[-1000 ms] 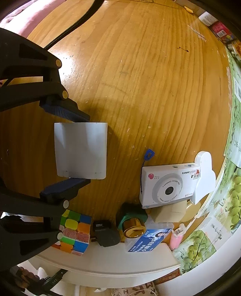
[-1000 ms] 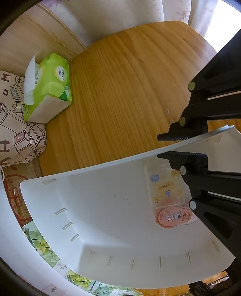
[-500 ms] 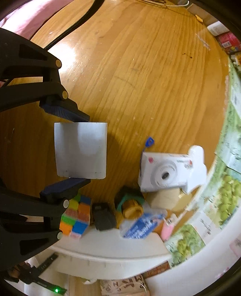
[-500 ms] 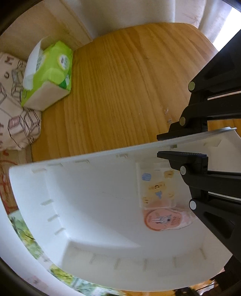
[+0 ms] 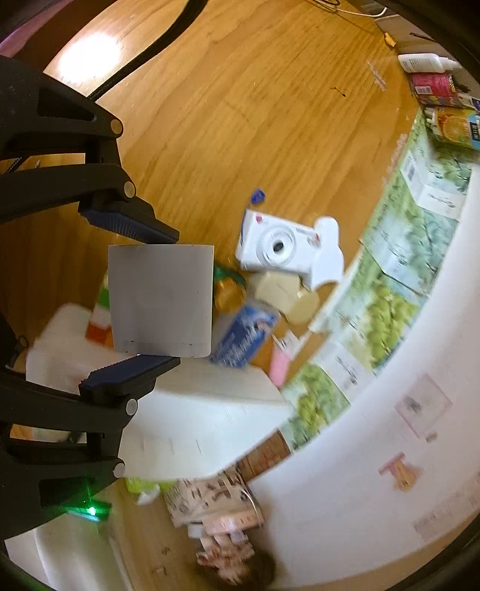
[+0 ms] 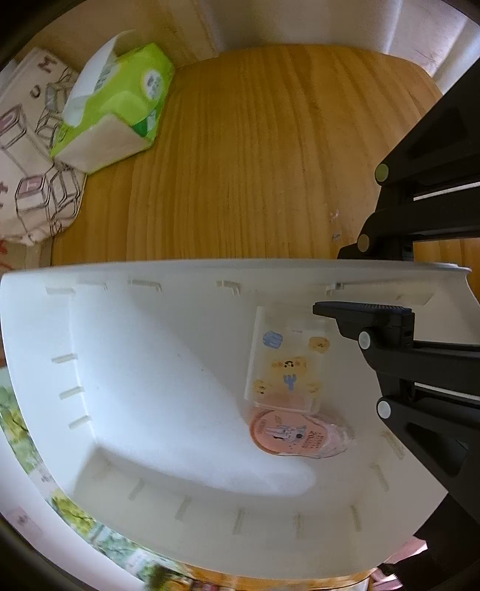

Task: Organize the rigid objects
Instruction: 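Lift the white charger over the tray and release it with the left gripper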

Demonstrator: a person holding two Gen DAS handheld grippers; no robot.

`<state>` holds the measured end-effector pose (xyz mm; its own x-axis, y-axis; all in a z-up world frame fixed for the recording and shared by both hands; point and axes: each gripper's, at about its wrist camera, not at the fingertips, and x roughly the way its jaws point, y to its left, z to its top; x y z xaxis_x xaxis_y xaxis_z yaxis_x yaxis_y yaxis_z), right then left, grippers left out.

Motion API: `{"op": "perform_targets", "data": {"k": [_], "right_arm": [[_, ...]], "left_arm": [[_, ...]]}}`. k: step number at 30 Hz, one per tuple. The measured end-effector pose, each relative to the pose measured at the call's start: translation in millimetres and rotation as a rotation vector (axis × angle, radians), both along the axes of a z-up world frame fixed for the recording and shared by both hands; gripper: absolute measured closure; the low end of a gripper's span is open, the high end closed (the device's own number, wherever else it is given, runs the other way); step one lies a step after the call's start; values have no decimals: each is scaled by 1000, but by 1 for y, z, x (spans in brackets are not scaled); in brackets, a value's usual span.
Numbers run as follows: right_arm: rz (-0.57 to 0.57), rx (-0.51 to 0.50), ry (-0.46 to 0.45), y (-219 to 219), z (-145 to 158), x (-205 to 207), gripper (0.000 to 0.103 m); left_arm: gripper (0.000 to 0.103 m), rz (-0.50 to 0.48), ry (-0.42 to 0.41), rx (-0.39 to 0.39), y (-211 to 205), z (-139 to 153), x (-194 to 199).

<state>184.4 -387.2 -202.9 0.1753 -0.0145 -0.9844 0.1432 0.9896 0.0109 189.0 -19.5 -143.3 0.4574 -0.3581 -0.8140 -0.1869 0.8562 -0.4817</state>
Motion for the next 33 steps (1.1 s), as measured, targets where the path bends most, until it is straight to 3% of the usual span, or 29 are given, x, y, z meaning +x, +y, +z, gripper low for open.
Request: {"op": "perform_targets", "data": {"k": [9, 18, 23, 33], "right_arm": [[135, 7, 5, 8, -3, 1, 92], [267, 33, -13, 13, -7, -3, 92], [343, 18, -18, 19, -10, -9, 90], [445, -43, -24, 37, -17, -16, 89]], "left_arm": [[41, 25, -111, -42, -29, 20, -22], [41, -48, -176, -74, -75, 27, -39], [41, -123, -146, -48, -104, 21, -42], [41, -270, -15, 89, -148, 1, -35]]}}
